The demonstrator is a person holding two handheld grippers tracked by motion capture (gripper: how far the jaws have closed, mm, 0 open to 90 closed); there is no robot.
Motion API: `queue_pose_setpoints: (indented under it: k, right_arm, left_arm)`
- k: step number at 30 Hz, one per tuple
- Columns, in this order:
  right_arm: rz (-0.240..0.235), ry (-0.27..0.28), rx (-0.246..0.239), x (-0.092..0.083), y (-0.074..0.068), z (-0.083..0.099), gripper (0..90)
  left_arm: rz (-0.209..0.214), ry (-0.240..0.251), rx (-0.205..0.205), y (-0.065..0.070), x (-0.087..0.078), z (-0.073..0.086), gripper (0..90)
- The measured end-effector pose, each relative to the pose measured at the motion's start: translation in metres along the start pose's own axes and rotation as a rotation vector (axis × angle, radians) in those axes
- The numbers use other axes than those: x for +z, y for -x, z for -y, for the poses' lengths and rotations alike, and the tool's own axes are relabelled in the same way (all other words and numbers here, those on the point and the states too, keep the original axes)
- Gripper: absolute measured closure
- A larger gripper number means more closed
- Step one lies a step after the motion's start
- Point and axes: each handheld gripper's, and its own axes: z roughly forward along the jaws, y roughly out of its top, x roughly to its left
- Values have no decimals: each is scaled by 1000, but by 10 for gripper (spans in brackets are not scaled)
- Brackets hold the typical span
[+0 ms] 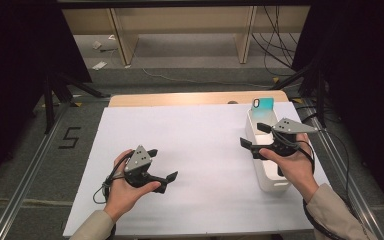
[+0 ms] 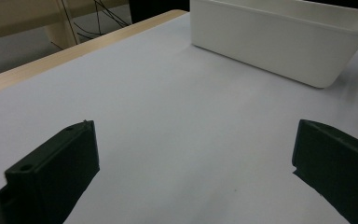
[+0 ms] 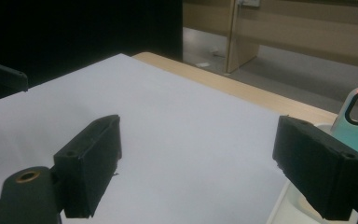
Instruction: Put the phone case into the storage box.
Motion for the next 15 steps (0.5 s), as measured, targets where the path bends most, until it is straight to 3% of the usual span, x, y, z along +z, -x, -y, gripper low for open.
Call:
queue_pose_setpoints:
  k: [15]
  right_arm:
    - [-28,3,3,-8,-5,7,167]
  left_arm:
    - [-1,-2,0,0,0,0,0]
